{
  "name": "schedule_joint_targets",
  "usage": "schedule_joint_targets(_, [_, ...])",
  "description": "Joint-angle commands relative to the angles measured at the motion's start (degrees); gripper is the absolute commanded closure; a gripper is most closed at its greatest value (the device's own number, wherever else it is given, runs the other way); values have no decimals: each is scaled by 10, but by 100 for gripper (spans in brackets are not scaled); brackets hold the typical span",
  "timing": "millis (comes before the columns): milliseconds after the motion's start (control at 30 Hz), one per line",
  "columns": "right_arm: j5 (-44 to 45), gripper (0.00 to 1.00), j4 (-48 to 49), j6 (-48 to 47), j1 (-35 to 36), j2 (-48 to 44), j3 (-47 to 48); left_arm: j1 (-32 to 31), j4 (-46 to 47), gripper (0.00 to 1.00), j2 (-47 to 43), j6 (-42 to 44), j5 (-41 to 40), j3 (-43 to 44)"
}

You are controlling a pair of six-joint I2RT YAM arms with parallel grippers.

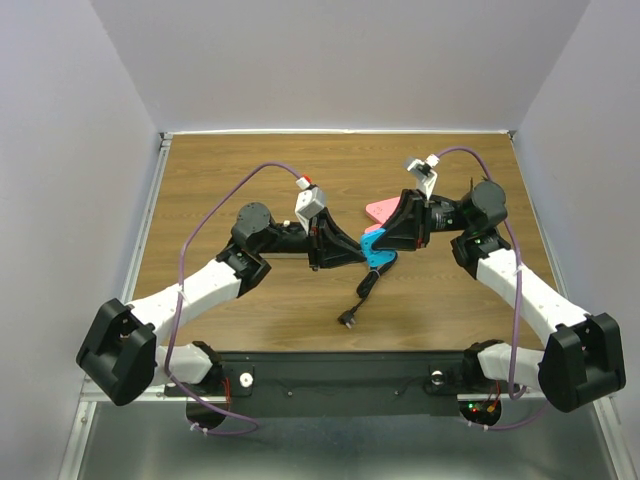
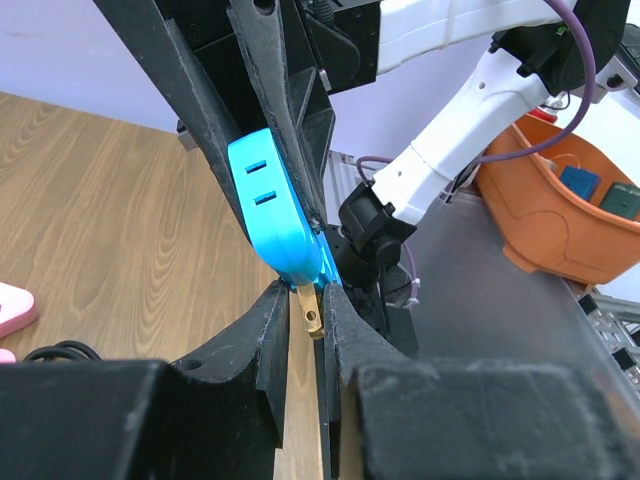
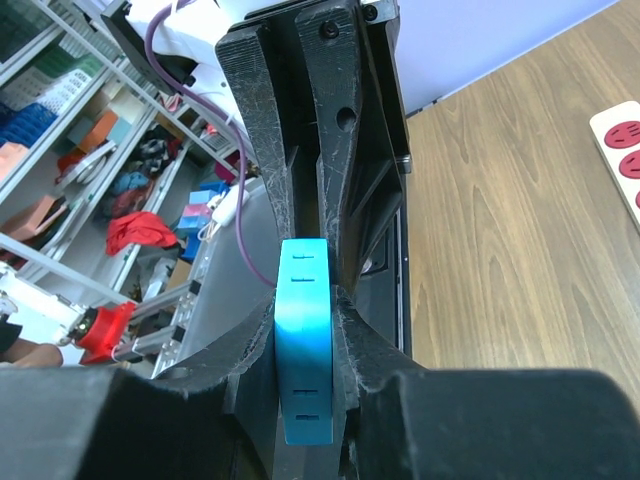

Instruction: Insert the plug

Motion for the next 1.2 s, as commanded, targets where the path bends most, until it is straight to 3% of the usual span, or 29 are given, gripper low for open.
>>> schedule_joint_targets(0, [14, 100, 24, 32, 21, -17, -5, -10, 48, 100, 7, 18, 1, -1])
schedule_joint_targets(133, [36, 100, 19, 17, 21, -15, -15, -10, 25, 98, 3, 10, -20, 4])
schedule_joint_targets(267, [65, 100, -34, -41, 21, -10, -12, -9, -68, 70, -17, 40, -67, 23])
schedule_joint_targets(300, [72, 100, -63, -68, 21, -6, -5, -10, -86, 54, -23, 46, -92, 24])
schedule_joint_targets(400, [108, 100, -200, -179, 21, 11, 38, -6, -146, 36, -40, 62, -134, 28])
schedule_joint_targets(433, [114, 100, -224, -200, 22, 21, 48, -6, -160, 34, -48, 64, -149, 29])
schedule_joint_targets(500, [125, 100, -230, -217, 20, 31, 66, 1, -194, 19, -67, 69, -192, 24])
schedule_joint_targets(767, [160, 100, -277, -263, 18, 69, 127, 52, -296, 7, -189, 76, -372, -13])
schedule_joint_targets(933, [197, 100, -353, -329, 18, 120, 171, 74, -391, 4, -187, 25, -575, -6])
schedule_joint_targets(1000, [210, 100, -366, -345, 18, 139, 181, 102, -449, 4, -165, -21, -612, -5])
schedule_joint_targets(1167, [266, 99, -377, -366, 21, 194, 186, 131, -440, 5, -153, -80, -615, -73])
